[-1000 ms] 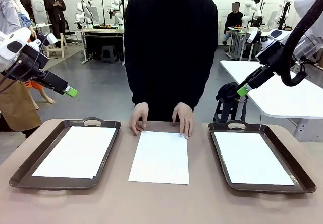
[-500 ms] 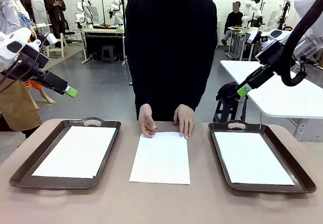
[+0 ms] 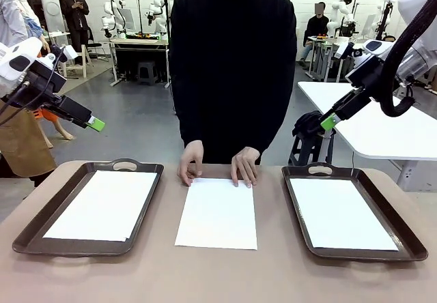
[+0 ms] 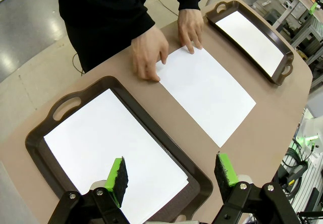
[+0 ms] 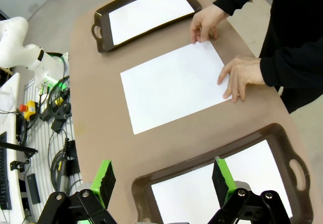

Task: Sort the A4 documents.
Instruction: Receive the A4 Paper.

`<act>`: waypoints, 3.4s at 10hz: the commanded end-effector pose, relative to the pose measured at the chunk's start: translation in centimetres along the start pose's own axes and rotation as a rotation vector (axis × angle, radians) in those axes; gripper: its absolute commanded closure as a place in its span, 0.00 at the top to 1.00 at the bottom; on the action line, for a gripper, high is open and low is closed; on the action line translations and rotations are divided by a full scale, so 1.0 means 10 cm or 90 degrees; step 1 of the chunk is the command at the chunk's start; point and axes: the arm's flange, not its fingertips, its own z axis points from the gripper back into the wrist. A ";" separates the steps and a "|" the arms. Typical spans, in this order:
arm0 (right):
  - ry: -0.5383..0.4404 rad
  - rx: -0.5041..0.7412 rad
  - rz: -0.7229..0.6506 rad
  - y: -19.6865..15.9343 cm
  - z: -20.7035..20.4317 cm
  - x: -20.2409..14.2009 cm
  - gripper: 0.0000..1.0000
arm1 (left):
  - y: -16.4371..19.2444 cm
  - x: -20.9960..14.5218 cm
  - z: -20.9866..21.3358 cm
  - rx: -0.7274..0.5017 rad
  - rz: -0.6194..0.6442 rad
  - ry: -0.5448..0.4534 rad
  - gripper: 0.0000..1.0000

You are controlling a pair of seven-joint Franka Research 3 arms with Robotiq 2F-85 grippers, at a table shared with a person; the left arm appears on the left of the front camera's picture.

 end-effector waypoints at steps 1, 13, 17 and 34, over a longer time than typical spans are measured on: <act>0.000 0.000 0.000 -0.01 0.00 0.00 1.00 | 0.00 0.00 0.01 -0.007 -0.003 -0.003 0.90; 0.000 0.000 0.000 -0.01 0.00 0.00 1.00 | 0.00 0.00 0.01 -0.007 -0.003 -0.003 0.90; 0.000 0.000 0.000 -0.01 0.00 0.00 1.00 | 0.00 0.00 0.01 -0.007 -0.003 -0.003 0.90; 0.000 0.000 0.000 -0.01 0.00 0.00 1.00 | 0.00 0.00 0.01 -0.007 -0.003 -0.003 0.90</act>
